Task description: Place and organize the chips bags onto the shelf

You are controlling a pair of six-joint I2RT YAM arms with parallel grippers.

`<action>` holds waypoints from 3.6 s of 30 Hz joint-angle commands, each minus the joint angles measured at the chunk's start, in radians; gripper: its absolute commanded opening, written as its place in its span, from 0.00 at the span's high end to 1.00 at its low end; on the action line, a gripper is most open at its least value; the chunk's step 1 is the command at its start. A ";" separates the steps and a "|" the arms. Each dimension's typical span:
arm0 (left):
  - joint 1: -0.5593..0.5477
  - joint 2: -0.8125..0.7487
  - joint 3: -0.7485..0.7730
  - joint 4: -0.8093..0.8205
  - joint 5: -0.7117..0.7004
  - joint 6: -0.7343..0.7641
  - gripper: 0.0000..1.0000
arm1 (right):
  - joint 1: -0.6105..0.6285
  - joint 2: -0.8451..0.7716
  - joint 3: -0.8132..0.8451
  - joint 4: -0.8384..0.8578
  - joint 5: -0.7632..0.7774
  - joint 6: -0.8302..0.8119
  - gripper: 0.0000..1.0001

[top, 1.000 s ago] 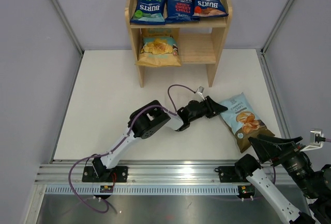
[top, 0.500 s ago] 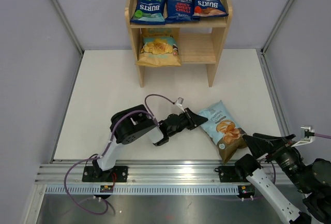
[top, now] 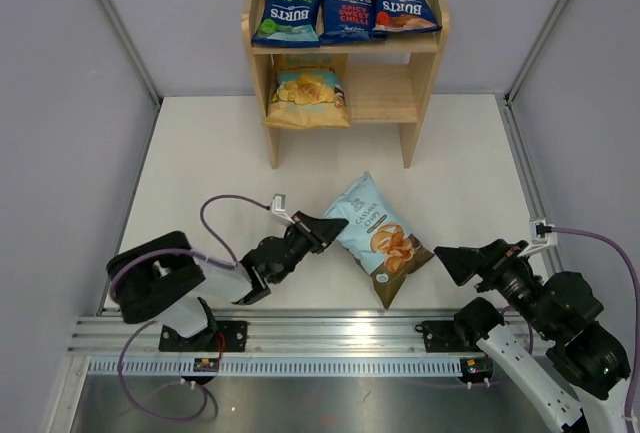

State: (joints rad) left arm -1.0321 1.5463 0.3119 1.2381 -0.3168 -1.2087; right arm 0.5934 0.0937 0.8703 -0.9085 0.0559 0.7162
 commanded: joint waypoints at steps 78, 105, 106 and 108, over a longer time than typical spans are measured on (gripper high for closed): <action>-0.111 -0.649 0.217 -0.063 0.068 -0.014 1.00 | -0.001 0.334 -0.375 1.616 -0.610 0.384 0.01; -0.109 -0.854 0.245 -0.687 -0.120 0.228 0.01 | -0.001 0.316 -0.427 1.508 -0.473 0.321 0.73; -0.109 -0.867 0.240 -0.747 -0.163 0.224 0.01 | -0.001 0.327 -0.435 1.528 -0.459 0.319 0.74; -0.109 -0.902 0.221 -0.772 -0.189 0.233 0.01 | -0.001 0.339 -0.453 1.571 -0.455 0.315 0.76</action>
State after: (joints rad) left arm -1.1347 0.6827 0.5575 0.5838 -0.4072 -1.0103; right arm 0.5926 0.4160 0.4282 0.5201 -0.4591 1.0420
